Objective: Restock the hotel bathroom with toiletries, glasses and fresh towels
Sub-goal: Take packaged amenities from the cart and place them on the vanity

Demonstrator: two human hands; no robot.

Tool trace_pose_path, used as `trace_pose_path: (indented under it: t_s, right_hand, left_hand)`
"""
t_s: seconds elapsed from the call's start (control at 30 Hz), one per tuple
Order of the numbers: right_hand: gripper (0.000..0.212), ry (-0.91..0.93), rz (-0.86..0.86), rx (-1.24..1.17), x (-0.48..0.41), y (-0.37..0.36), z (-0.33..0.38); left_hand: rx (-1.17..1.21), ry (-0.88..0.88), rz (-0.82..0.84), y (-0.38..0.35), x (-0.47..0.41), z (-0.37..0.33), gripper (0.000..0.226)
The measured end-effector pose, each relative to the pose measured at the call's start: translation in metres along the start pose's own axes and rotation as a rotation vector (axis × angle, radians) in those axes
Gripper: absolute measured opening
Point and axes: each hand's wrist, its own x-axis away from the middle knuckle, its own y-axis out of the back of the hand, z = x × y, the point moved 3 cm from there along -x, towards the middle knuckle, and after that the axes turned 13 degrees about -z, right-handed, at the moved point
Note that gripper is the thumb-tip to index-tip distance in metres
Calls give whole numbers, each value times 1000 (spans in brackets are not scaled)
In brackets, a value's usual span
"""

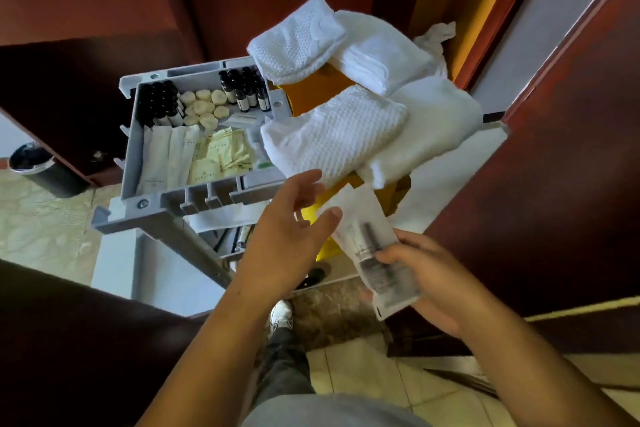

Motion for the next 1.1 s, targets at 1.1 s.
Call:
trace_pose_path:
  t_s: [1.1]
  right_hand:
    - [63,193,516,680,107,-155,-118]
  left_hand:
    - [316,499,-432,202,237,146,21]
